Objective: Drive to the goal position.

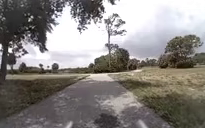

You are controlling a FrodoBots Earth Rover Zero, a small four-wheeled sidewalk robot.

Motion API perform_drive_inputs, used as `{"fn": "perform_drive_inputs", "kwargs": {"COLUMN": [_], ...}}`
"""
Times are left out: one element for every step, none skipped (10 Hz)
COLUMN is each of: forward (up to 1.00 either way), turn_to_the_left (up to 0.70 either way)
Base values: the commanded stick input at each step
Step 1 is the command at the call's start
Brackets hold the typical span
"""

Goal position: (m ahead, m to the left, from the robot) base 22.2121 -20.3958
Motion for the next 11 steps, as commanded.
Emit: {"fn": "perform_drive_inputs", "kwargs": {"forward": [0.7,0.7,0.7,0.7,0.7,0.7,0.7,0.7,0.7,0.7,0.7], "turn_to_the_left": [0.0,0.0,0.0,0.0,0.0,0.0,0.0,0.0,0.0,0.0,0.0]}}
